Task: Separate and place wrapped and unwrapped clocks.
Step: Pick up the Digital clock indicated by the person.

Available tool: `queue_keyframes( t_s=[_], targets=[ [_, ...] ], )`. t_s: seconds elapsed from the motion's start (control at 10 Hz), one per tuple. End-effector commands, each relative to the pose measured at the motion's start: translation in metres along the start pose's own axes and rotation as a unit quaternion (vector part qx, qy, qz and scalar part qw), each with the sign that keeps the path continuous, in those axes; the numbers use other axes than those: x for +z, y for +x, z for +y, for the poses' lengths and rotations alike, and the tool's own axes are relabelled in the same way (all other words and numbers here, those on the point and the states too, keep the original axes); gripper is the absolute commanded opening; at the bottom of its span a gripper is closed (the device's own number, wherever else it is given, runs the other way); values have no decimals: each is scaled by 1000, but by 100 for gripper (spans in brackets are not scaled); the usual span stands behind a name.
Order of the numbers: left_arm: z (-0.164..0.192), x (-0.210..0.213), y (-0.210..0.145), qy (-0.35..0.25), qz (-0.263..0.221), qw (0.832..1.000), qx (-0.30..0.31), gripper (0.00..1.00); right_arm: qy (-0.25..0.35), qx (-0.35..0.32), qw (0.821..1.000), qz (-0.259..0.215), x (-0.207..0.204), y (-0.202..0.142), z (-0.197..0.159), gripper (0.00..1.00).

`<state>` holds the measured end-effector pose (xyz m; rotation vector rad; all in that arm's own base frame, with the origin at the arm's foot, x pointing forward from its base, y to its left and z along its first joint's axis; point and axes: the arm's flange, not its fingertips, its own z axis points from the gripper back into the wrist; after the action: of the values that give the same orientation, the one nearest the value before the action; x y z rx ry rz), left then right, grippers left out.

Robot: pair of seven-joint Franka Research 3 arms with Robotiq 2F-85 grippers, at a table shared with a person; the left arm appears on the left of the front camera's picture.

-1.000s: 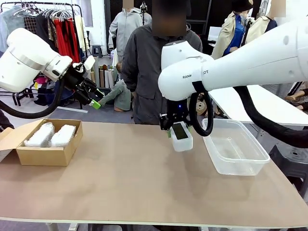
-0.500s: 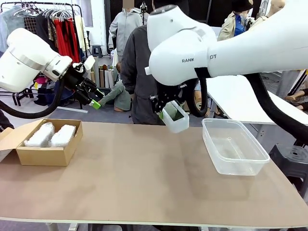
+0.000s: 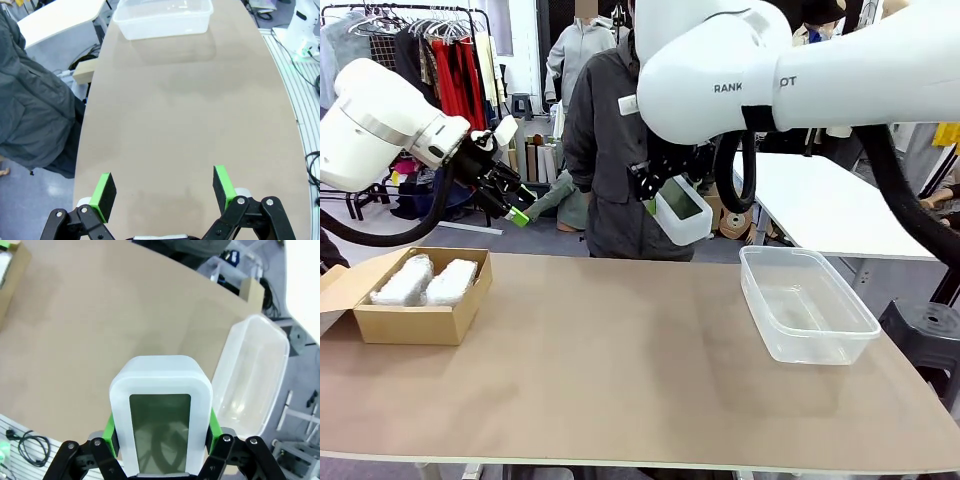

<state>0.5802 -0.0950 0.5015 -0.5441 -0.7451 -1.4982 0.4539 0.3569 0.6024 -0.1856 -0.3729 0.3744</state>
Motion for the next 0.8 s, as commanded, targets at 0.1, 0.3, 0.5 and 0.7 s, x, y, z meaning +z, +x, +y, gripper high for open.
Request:
queue_keyframes(
  t_s=[0.1,0.3,0.5,0.7],
  targets=[
    [-1,1,0,1,0,1000,-4,100,5,3,999,-43,9,-12,-16,0],
    [-1,1,0,1,0,1000,-4,100,14,-15,999,-49,5,-15,-29,0],
    [-1,1,0,1,0,1000,-4,100,4,-14,999,-35,13,-2,-17,0],
    [-1,1,0,1,0,1000,-4,100,4,-14,999,-35,13,-2,-17,0]
  ],
)
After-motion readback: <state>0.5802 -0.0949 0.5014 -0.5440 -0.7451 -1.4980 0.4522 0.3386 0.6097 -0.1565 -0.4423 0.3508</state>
